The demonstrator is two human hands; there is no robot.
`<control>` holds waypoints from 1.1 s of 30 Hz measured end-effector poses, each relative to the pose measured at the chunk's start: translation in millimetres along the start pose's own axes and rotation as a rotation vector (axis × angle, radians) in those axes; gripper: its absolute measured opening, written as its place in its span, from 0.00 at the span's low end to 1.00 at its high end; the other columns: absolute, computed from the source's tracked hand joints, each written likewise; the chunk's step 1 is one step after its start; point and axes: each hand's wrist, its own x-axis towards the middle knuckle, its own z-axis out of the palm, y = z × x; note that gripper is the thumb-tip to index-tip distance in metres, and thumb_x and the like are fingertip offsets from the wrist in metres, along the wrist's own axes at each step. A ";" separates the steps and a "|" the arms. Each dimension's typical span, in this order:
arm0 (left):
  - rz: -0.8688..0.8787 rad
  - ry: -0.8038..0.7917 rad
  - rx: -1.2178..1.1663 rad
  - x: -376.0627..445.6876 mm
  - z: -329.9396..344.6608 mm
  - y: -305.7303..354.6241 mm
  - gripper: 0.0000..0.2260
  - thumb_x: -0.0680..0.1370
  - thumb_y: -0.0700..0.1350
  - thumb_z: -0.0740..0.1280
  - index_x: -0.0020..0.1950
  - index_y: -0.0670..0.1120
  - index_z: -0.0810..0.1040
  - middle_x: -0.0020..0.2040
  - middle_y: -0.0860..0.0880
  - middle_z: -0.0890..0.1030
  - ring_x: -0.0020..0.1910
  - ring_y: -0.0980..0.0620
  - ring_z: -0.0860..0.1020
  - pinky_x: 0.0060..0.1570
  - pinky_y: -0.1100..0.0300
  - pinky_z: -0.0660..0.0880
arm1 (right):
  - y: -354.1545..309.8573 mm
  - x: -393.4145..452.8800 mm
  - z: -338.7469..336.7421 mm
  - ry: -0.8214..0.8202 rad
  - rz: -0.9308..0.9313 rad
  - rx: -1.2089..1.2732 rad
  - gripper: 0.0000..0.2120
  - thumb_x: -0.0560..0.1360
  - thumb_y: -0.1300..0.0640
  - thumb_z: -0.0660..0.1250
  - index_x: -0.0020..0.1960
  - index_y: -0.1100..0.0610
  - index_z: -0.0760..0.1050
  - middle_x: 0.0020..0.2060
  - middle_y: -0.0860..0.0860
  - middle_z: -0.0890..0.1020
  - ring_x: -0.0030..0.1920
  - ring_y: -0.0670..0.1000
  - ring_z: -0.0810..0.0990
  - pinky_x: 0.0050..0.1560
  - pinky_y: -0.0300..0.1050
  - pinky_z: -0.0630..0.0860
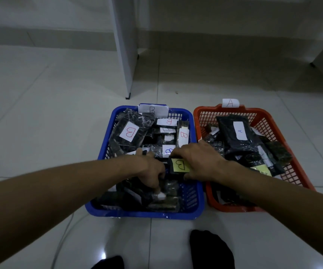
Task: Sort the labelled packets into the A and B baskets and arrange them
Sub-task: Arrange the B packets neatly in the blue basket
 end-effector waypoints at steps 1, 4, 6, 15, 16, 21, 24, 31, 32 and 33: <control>0.036 0.041 0.010 -2.5 -1.7 -1.8 0.23 0.74 0.60 0.69 0.66 0.54 0.72 0.66 0.51 0.71 0.70 0.48 0.60 0.70 0.44 0.54 | 2.4 0.6 -0.5 -0.003 0.003 0.025 0.33 0.69 0.44 0.76 0.69 0.48 0.67 0.63 0.47 0.77 0.64 0.51 0.74 0.66 0.54 0.67; 0.126 0.182 0.003 -12.1 -8.7 -14.4 0.20 0.71 0.57 0.73 0.60 0.55 0.74 0.58 0.54 0.73 0.62 0.52 0.68 0.65 0.49 0.64 | 8.2 -0.6 -4.1 -0.030 -0.022 0.066 0.32 0.67 0.41 0.76 0.66 0.47 0.69 0.62 0.46 0.77 0.63 0.50 0.73 0.65 0.53 0.64; 0.166 0.239 -0.130 -20.1 -14.1 -28.1 0.18 0.70 0.53 0.75 0.57 0.53 0.75 0.55 0.54 0.75 0.57 0.52 0.72 0.58 0.53 0.71 | 7.7 -2.1 -4.8 -0.059 -0.049 0.052 0.31 0.66 0.37 0.75 0.64 0.44 0.69 0.60 0.46 0.77 0.61 0.49 0.72 0.64 0.53 0.63; 0.161 0.412 -0.664 -34.5 -17.2 -58.6 0.13 0.75 0.49 0.72 0.57 0.50 0.78 0.51 0.53 0.81 0.51 0.54 0.79 0.51 0.60 0.75 | -6.0 -1.0 -0.4 -0.085 -0.056 -0.125 0.36 0.70 0.32 0.69 0.71 0.49 0.68 0.66 0.49 0.71 0.65 0.51 0.65 0.65 0.52 0.59; 0.152 0.423 -0.721 -34.4 -16.6 -60.5 0.13 0.75 0.49 0.72 0.58 0.50 0.78 0.52 0.52 0.81 0.52 0.53 0.79 0.53 0.58 0.76 | -5.0 -0.3 -1.4 -0.095 -0.061 -0.122 0.36 0.69 0.31 0.69 0.71 0.49 0.69 0.67 0.48 0.70 0.66 0.51 0.65 0.65 0.53 0.59; 0.103 0.478 -0.971 -32.8 -13.6 -65.3 0.11 0.76 0.46 0.71 0.57 0.48 0.76 0.48 0.52 0.84 0.48 0.53 0.82 0.48 0.58 0.79 | 8.8 -4.0 -13.3 0.041 0.042 0.562 0.11 0.78 0.53 0.66 0.61 0.48 0.74 0.55 0.47 0.81 0.56 0.47 0.78 0.60 0.53 0.76; 0.079 0.504 -1.129 -30.2 -12.5 -67.8 0.11 0.77 0.45 0.71 0.57 0.44 0.76 0.43 0.50 0.85 0.39 0.53 0.82 0.43 0.55 0.78 | 2.3 -6.0 -26.8 0.068 0.141 1.070 0.11 0.82 0.56 0.62 0.63 0.49 0.74 0.52 0.46 0.82 0.52 0.46 0.82 0.56 0.48 0.80; 0.043 0.491 -1.278 -23.7 -6.9 -61.7 0.10 0.79 0.46 0.67 0.52 0.40 0.79 0.47 0.42 0.84 0.42 0.50 0.83 0.44 0.59 0.81 | -12.7 4.7 -19.8 0.251 0.073 0.645 0.57 0.61 0.39 0.80 0.79 0.46 0.50 0.74 0.45 0.61 0.69 0.46 0.65 0.70 0.47 0.65; 0.026 0.477 -1.260 -22.2 -3.7 -60.8 0.09 0.79 0.46 0.67 0.51 0.39 0.79 0.46 0.42 0.84 0.42 0.50 0.83 0.44 0.60 0.81 | -12.1 6.0 -16.7 0.271 0.025 0.460 0.58 0.60 0.35 0.79 0.79 0.46 0.50 0.75 0.46 0.60 0.72 0.48 0.62 0.72 0.52 0.62; 0.018 0.463 -1.256 -21.2 -0.6 -59.3 0.08 0.79 0.45 0.67 0.50 0.39 0.78 0.44 0.43 0.84 0.40 0.52 0.82 0.43 0.61 0.80 | -11.3 6.3 -13.9 0.270 -0.001 0.336 0.57 0.61 0.33 0.77 0.79 0.46 0.50 0.76 0.46 0.60 0.73 0.49 0.60 0.73 0.55 0.61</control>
